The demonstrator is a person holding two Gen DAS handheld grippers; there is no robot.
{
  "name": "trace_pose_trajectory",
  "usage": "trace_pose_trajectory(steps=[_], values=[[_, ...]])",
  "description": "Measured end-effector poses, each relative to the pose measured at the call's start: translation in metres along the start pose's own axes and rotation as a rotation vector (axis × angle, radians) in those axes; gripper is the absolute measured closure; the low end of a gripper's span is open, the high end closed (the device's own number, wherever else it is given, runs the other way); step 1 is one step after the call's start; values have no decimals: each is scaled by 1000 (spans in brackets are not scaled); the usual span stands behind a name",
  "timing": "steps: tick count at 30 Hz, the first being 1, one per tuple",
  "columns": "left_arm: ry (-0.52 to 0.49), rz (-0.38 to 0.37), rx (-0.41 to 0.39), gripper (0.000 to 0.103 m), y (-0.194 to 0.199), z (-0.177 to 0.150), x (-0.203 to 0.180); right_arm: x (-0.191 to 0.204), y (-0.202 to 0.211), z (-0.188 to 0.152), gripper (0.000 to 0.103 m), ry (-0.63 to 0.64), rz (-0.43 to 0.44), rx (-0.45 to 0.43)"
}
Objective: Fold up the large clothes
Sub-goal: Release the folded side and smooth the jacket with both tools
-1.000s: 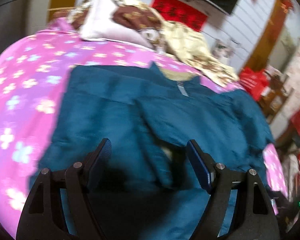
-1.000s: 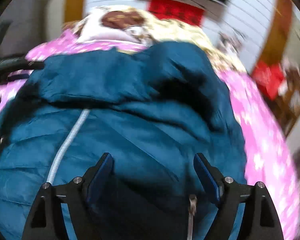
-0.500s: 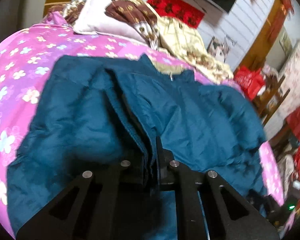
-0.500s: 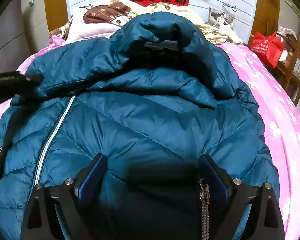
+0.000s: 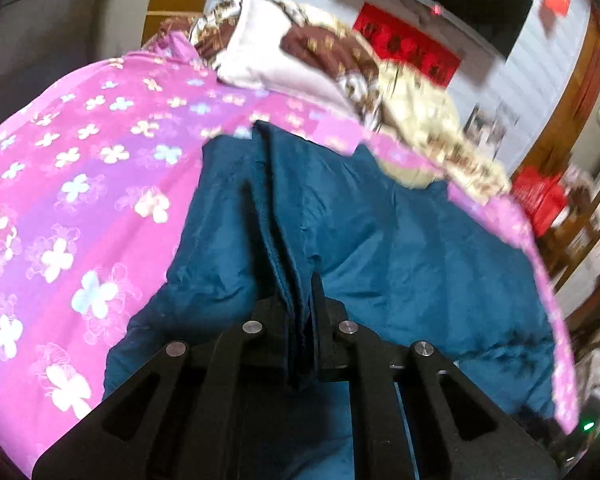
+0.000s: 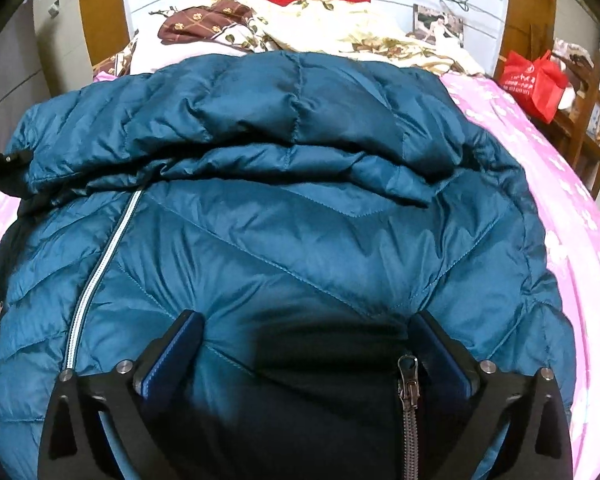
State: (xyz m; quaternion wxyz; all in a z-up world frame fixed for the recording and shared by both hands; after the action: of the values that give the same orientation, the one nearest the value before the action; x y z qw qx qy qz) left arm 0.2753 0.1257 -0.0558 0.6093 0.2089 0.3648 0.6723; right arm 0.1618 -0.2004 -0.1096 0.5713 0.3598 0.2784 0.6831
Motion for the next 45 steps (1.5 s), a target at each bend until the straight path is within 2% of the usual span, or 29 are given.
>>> trace_pose_trajectory(steps=[2, 4, 6, 7, 8, 9, 11, 13, 14, 17, 19, 20, 22, 25, 27, 30, 33, 35, 37, 38, 40, 44, 45], values=[[16, 16, 40, 89, -9, -8, 5, -1, -1, 1, 0, 2, 4, 2], [52, 45, 32, 81, -5, -7, 13, -1, 1, 1, 0, 3, 12, 6], [76, 114, -42, 72, 11, 3, 25, -8, 10, 9, 1, -23, 37, -19], [88, 177, -117, 70, 24, 12, 32, -14, 21, 17, 1, -40, 40, -73], [95, 207, -166, 65, 33, 18, 34, -21, 37, 32, 1, -57, 40, -153], [97, 212, -203, 61, 39, 23, 33, -26, 45, 44, 1, -54, 41, -199], [52, 151, -237, 61, 43, 34, 16, -34, 57, 72, 1, -25, 30, -273], [-69, 112, -234, 61, 33, 33, -13, -41, 58, 100, 1, -22, 51, -324], [-119, 118, -225, 61, 25, 30, -23, -47, 51, 119, 1, -29, 103, -340], [-220, 203, -138, 60, -14, 15, -33, -53, 20, 151, 1, 8, 174, -285], [-208, 205, -68, 60, -32, 7, -26, -52, 0, 156, 2, 41, 196, -231], [-199, 205, -51, 60, -35, 4, -24, -57, -20, 153, 2, 51, 205, -164], [-200, 194, -27, 60, -38, 1, -24, -65, -50, 135, 2, 53, 214, -56], [-189, 190, -19, 55, -40, -3, -26, -75, -58, 128, 0, 29, 225, -22], [-166, 192, -13, 46, -38, -3, -24, -69, -51, 140, 2, 68, 188, 30], [-127, 177, -1, 39, -40, -3, -19, -63, -22, 179, 5, 105, 141, -92], [-111, 171, 3, 34, -42, -3, -19, -63, -19, 217, 5, 53, 104, -171], [-122, 177, 1, 32, -43, -3, -21, -71, -42, 229, 5, -2, 62, -142], [-126, 177, 1, 30, -43, -3, -22, -86, -82, 223, 4, -107, 50, -20], [-125, 164, 4, 25, -43, -3, -23, -91, -110, 210, 0, -165, 77, 67], [-122, 155, 9, 24, -44, -3, -23, -87, -111, 207, 0, -117, 43, 29], [-105, 157, 14, 24, -43, -1, -21, -82, -103, 212, 1, -119, -6, 84], [-97, 162, 12, 24, -40, 0, -21, -77, -90, 217, 2, -121, -29, 48]])
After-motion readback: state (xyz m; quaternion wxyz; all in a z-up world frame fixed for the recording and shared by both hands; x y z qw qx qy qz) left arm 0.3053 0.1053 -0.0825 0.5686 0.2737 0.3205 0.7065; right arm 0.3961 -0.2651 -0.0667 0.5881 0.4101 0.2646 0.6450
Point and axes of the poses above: each gripper's, at about its wrist camera, not at the fingertips, and y roughly against the way its jaws point, x to its left, z to its top, the point moved 6 cm from there along -y, roughly the way its jaws point, and after that the axes turned 11 degrees about z, right-handed, at the moved point
